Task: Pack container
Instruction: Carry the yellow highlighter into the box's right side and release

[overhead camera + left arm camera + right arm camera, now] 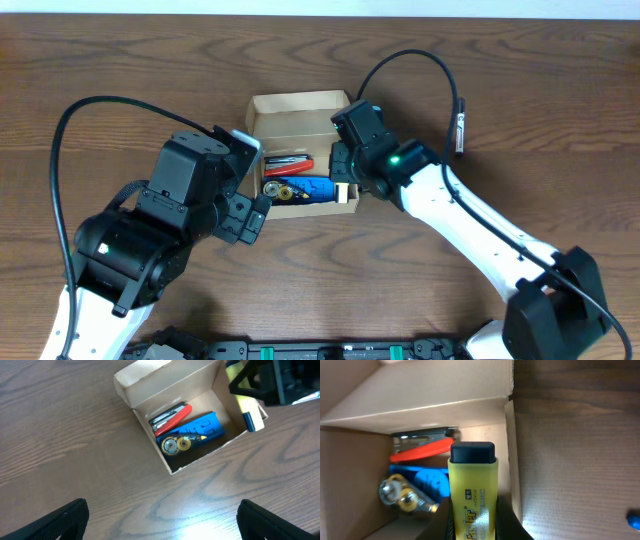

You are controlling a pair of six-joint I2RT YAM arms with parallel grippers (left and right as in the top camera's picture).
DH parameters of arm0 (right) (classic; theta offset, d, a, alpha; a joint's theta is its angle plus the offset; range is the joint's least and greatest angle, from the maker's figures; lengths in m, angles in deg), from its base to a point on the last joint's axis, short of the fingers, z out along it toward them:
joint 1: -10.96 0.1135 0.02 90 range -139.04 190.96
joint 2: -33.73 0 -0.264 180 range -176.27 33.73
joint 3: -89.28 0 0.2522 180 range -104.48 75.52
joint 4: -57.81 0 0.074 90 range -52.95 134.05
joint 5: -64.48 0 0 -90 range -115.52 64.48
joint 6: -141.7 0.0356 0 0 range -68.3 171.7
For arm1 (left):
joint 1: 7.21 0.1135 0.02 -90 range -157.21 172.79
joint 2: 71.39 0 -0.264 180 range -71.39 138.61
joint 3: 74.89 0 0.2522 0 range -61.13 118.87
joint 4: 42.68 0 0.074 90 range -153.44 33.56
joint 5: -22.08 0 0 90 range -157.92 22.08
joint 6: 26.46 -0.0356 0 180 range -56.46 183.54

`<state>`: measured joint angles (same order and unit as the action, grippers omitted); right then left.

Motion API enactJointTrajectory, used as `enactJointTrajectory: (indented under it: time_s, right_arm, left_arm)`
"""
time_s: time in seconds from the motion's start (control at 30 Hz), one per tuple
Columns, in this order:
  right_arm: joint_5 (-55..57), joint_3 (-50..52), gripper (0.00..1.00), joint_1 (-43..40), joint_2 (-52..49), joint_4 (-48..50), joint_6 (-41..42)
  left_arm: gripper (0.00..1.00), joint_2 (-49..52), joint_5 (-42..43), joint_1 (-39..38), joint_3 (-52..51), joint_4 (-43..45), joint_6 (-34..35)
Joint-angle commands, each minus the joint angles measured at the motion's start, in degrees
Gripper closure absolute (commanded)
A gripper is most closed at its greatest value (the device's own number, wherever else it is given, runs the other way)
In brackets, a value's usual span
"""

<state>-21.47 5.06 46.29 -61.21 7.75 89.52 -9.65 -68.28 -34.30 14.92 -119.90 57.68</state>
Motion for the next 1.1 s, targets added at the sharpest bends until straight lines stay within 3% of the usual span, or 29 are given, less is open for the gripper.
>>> enactJointTrajectory:
  time_s: [0.0,0.5,0.87,1.07]
  right_arm:
    - [3.13,-1.18,0.99,0.37,-2.05,0.72,-2.34]
    - [1.55,-3.93,0.99,-0.44,-2.89,1.05,-3.15]
    - [4.96,-6.19,0.99,-0.87,-3.89,1.88,-15.08]
    - [3.96,-6.19,0.99,-0.85,-6.45,2.80,-16.22]
  left_arm:
    - [0.05,0.02,-0.02,0.17,0.28,-0.20,-0.35]
    - [0.05,0.02,-0.02,0.17,0.28,-0.20,-0.35]
    - [0.05,0.02,-0.02,0.17,0.28,-0.20,-0.37]
    - [0.05,0.02,-0.02,0.17,0.28,-0.20,-0.35]
